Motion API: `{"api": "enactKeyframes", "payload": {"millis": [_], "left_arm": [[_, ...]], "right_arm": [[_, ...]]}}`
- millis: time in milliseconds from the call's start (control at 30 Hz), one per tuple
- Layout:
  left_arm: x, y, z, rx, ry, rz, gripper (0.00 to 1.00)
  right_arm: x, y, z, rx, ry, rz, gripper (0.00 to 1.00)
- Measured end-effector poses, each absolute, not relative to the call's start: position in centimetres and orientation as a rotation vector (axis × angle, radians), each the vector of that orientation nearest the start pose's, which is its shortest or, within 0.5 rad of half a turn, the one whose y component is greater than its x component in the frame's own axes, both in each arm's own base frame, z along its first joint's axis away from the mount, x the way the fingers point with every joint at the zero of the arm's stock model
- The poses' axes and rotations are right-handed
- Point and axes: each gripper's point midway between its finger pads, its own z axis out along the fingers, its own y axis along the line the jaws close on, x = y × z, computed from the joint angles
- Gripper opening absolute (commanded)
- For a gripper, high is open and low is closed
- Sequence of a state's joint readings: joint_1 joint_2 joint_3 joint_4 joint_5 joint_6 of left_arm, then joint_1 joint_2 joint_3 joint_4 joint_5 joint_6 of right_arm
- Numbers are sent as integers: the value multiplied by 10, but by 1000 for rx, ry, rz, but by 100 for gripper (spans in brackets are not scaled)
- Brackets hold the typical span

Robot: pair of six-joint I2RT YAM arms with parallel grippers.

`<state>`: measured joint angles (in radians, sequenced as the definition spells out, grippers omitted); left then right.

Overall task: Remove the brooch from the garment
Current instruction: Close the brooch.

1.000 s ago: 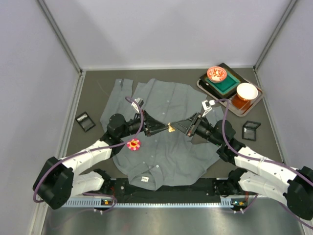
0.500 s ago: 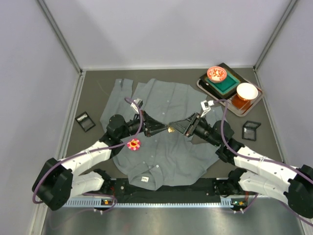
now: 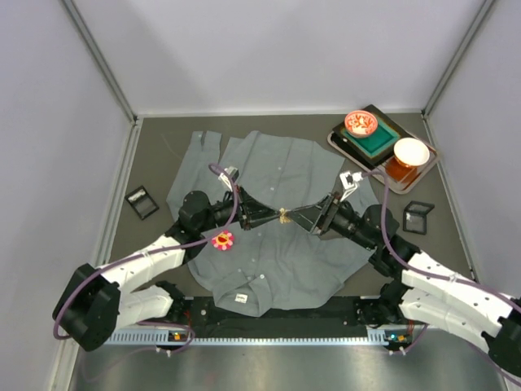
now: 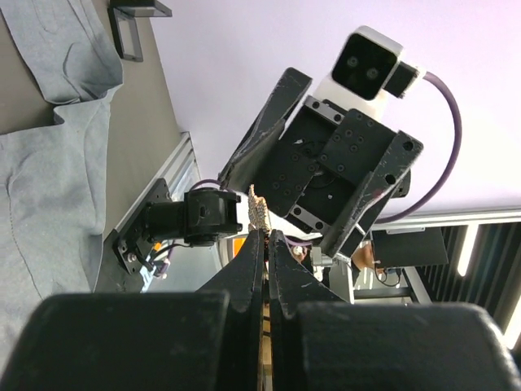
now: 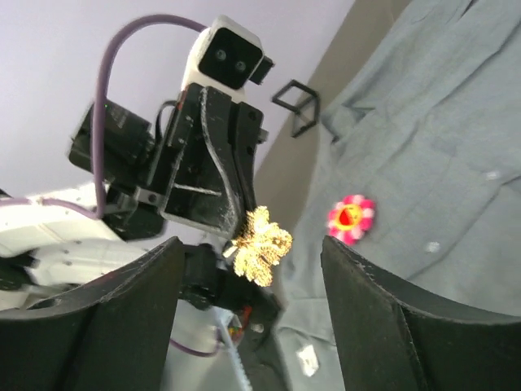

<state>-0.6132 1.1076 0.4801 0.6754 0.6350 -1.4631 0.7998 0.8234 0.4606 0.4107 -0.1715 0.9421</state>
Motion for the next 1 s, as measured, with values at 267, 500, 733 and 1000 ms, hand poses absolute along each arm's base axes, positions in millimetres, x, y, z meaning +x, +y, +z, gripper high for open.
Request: {"api": "enactKeyframes", "payload": {"millis": [267, 500, 733, 1000], "left_arm": [[188, -297, 238, -353, 2177, -1893, 0], [197, -288, 248, -586, 2279, -1748, 0], [194, -277, 226, -831, 2411, -1604, 0], [191, -273, 217, -968, 2441, -1581, 0]], "right_arm": [[173, 252, 255, -486, 1612, 1101, 60], [150, 280, 228, -931, 1419, 788, 44], [153, 289, 228, -1061, 1192, 525, 37], [167, 299, 213, -1168, 1129, 365, 31]]}}
